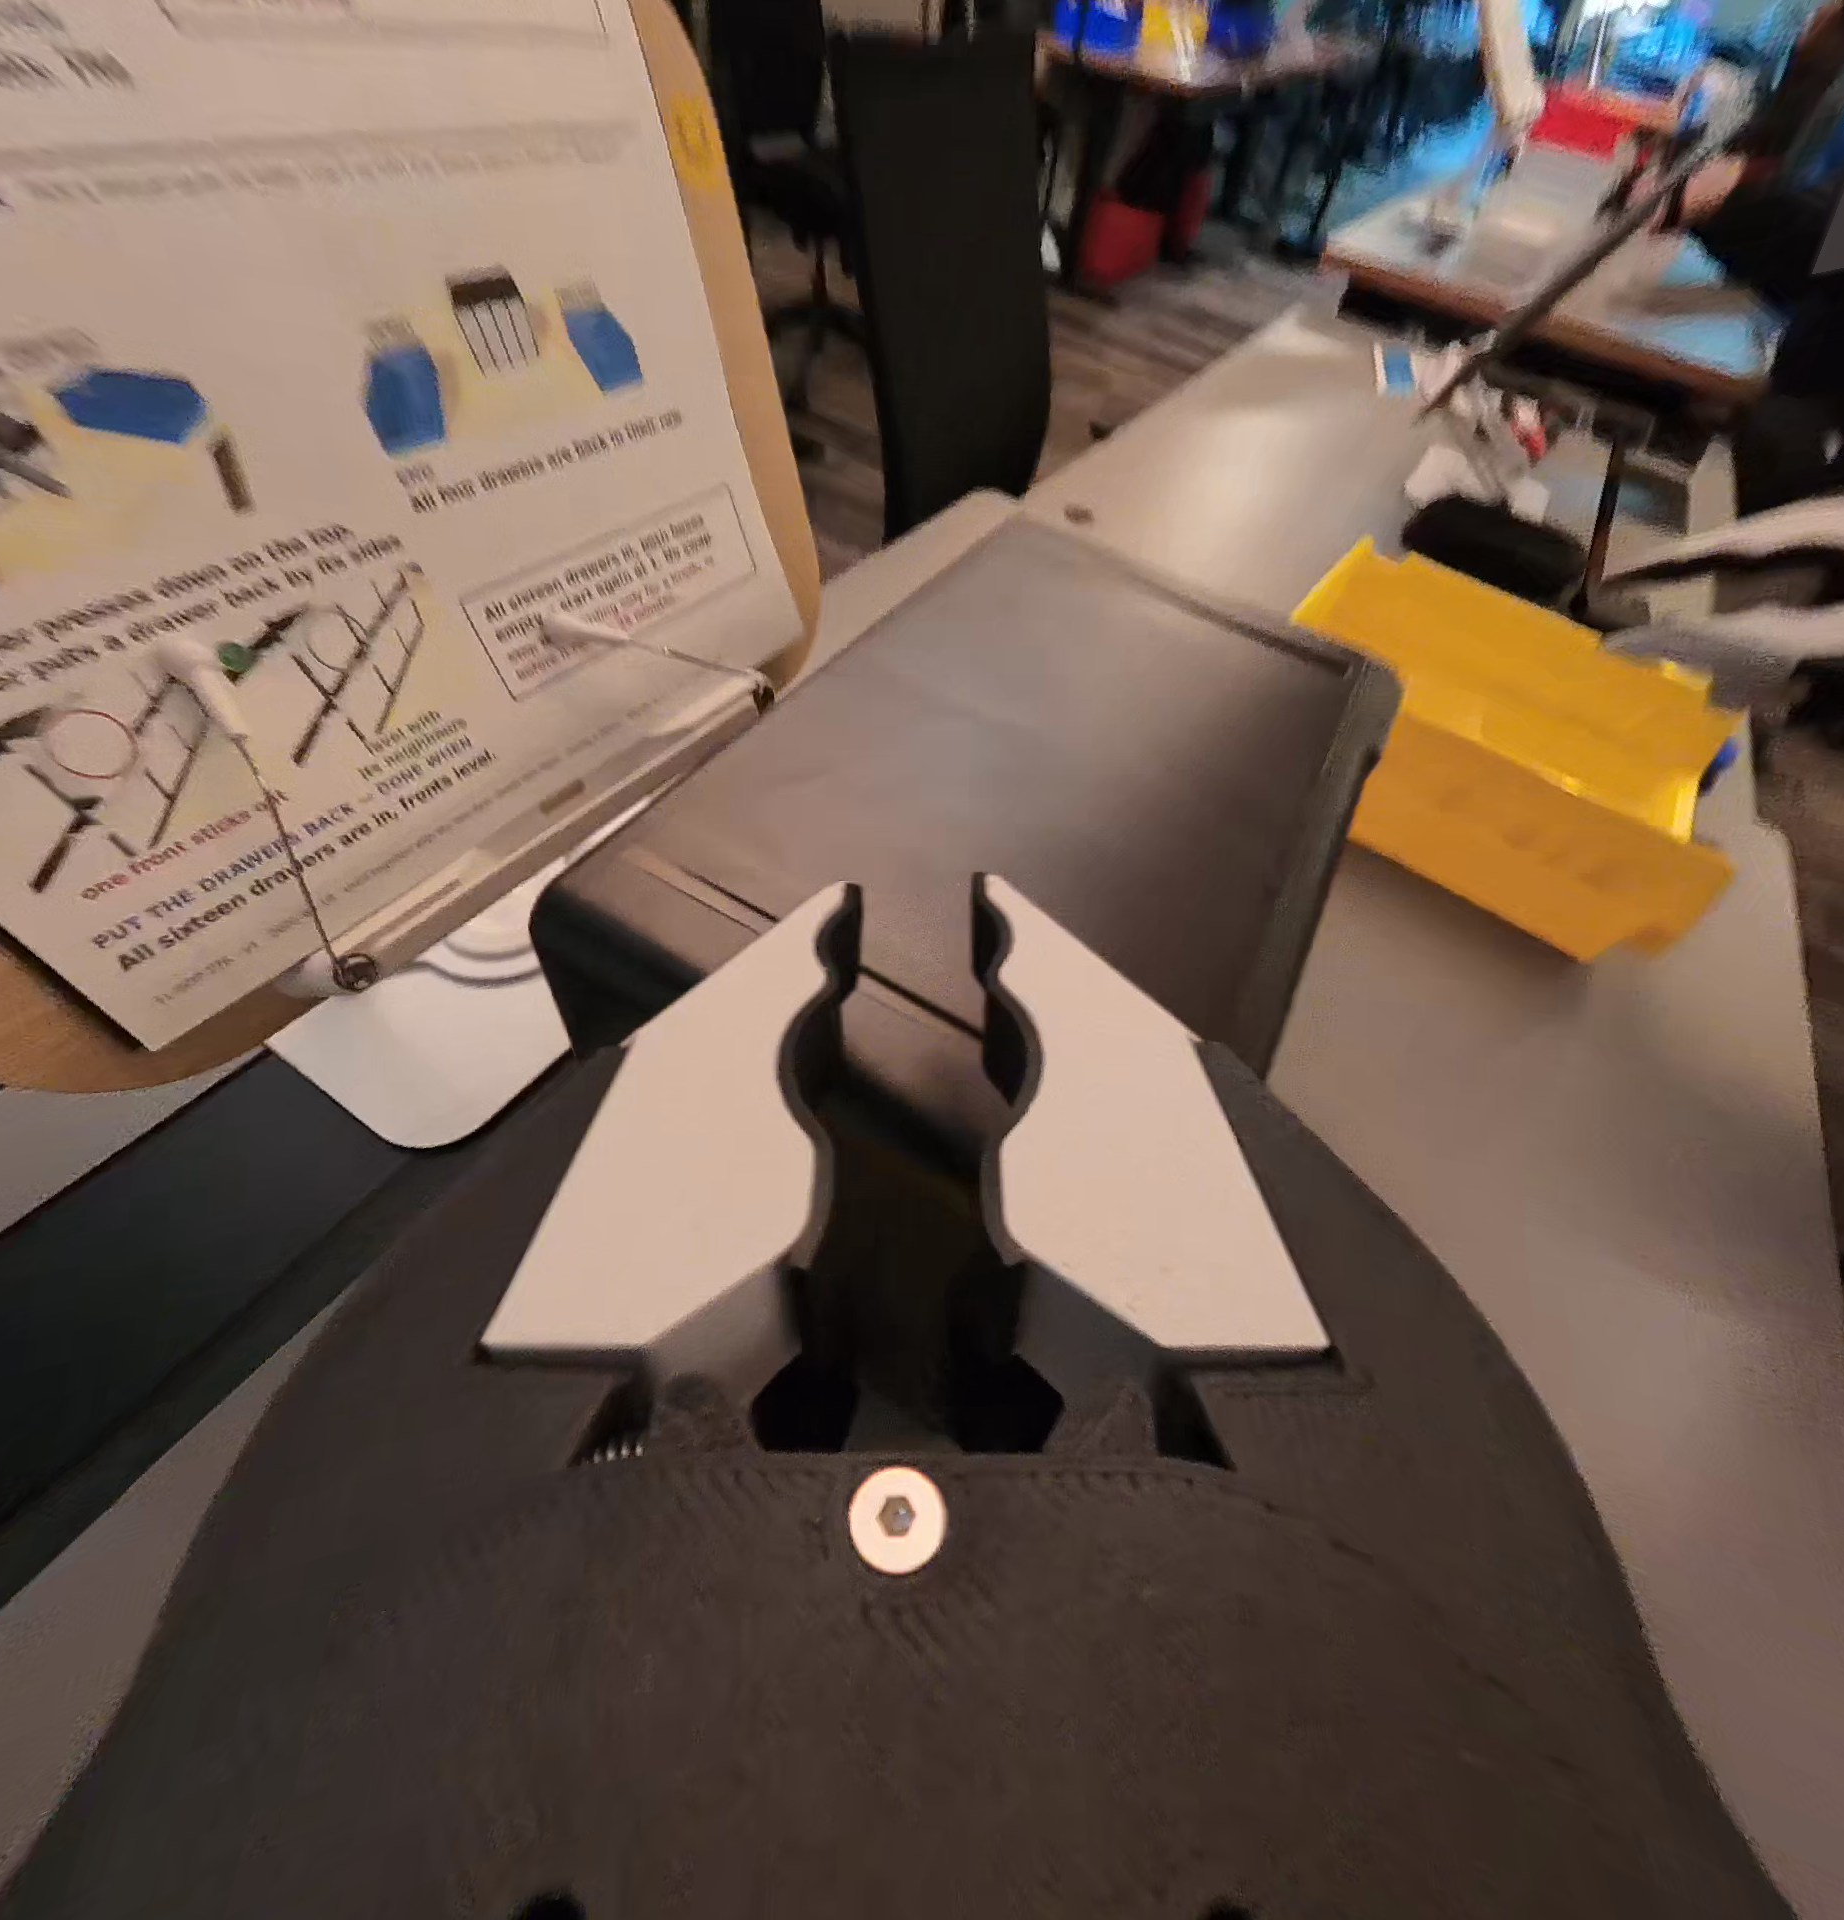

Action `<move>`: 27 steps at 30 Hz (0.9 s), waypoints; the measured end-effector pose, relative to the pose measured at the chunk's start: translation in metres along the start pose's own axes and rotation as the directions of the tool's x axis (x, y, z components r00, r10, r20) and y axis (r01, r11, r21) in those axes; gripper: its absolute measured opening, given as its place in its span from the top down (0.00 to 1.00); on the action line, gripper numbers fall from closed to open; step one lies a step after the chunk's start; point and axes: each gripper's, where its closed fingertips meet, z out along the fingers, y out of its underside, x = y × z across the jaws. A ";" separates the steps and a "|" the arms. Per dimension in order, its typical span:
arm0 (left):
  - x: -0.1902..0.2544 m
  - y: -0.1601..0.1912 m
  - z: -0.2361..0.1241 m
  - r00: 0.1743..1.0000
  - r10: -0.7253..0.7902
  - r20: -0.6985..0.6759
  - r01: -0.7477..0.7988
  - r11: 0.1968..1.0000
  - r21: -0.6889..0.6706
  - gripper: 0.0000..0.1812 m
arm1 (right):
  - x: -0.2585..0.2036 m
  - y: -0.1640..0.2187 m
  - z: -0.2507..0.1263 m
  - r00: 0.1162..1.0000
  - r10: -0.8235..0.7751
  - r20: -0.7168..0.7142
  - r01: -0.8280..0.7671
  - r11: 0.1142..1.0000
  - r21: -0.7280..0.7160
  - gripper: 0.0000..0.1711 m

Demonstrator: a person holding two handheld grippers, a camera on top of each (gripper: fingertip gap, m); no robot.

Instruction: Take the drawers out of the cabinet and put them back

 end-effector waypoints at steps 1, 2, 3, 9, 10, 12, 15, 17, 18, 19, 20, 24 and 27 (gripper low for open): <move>0.005 -0.005 -0.008 1.000 -0.020 0.003 0.020 0.999 0.036 0.84 | -0.012 -0.010 0.007 1.000 -0.001 0.030 -0.001 0.999 0.034 0.81; 0.011 -0.008 -0.015 0.999 -0.036 0.001 0.036 0.997 0.061 0.78 | -0.028 -0.021 0.017 0.997 0.005 0.082 -0.012 0.996 0.085 0.81; 0.018 -0.009 -0.022 0.999 -0.043 -0.004 0.044 0.996 0.072 0.73 | -0.046 -0.033 0.027 0.989 -0.002 0.151 -0.020 0.990 0.142 0.78; 0.030 0.039 -0.045 0.987 0.059 0.149 -0.036 0.987 -0.155 0.71 | -0.109 -0.051 0.090 0.912 -0.004 0.410 -0.084 0.977 0.196 0.75; 0.031 0.045 -0.045 0.983 0.087 0.159 -0.056 0.979 -0.194 0.72 | -0.114 -0.050 0.097 0.898 0.010 0.440 -0.104 0.976 0.190 0.75; 0.037 0.051 -0.039 0.984 0.131 0.124 -0.098 0.966 -0.241 0.76 | -0.119 -0.048 0.106 0.884 0.035 0.466 -0.133 0.975 0.178 0.79; 0.038 0.058 -0.032 0.984 0.149 0.097 -0.115 0.949 -0.292 0.83 | -0.115 -0.047 0.110 0.893 0.032 0.448 -0.138 0.969 0.206 0.85; 0.037 0.056 -0.032 0.984 0.157 0.089 -0.125 0.950 -0.286 0.84 | -0.115 -0.045 0.109 0.886 0.038 0.461 -0.147 0.968 0.203 0.85; 0.037 0.056 -0.032 0.984 0.156 0.083 -0.127 0.950 -0.285 0.84 | -0.115 -0.045 0.109 0.886 0.042 0.461 -0.152 0.967 0.203 0.85; 0.037 0.056 -0.032 0.985 0.151 0.079 -0.124 0.951 -0.283 0.84 | -0.115 -0.045 0.109 0.889 0.046 0.456 -0.155 0.966 0.205 0.85; 0.036 0.056 -0.031 0.986 0.147 0.077 -0.120 0.953 -0.280 0.84 | -0.115 -0.046 0.109 0.892 0.047 0.449 -0.156 0.966 0.207 0.86; 0.030 0.054 -0.030 0.986 0.141 0.085 -0.113 0.956 -0.270 0.84 | -0.117 -0.046 0.109 0.904 0.043 0.425 -0.144 0.967 0.210 0.86; 0.029 0.054 -0.030 0.987 0.137 0.087 -0.110 0.958 -0.265 0.84 | -0.117 -0.047 0.109 0.905 0.048 0.423 -0.150 0.966 0.212 0.85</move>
